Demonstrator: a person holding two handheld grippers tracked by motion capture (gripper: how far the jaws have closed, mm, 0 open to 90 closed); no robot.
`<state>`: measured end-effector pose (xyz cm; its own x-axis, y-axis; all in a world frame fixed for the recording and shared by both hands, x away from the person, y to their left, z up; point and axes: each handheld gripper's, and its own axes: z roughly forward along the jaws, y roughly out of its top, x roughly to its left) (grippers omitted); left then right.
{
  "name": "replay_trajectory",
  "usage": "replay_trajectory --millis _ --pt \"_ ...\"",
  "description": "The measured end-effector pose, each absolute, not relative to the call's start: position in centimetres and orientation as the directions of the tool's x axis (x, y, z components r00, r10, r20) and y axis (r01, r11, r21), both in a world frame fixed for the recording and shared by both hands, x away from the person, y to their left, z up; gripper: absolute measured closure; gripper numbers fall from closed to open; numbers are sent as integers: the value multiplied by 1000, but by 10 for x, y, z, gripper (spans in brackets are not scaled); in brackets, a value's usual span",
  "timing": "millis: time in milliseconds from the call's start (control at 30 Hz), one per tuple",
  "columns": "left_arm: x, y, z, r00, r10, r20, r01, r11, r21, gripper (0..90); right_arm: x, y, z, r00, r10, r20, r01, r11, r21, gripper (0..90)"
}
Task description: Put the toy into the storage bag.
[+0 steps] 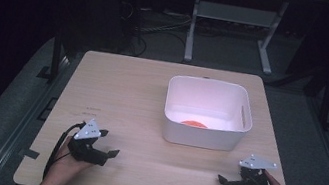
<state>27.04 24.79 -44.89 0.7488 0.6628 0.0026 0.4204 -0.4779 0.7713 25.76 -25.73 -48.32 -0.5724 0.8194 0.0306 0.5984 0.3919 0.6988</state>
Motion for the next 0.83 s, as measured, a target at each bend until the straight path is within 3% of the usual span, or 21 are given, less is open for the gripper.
replay_trajectory --millis 367,833 --pt "260 259 -473 722 691 9 479 -511 714 159 258 -257 -483 -572 819 31 598 392 699 0" --pt "259 261 -475 722 692 6 477 -504 720 131 258 -257 -483 -572 819 31 598 392 699 0"
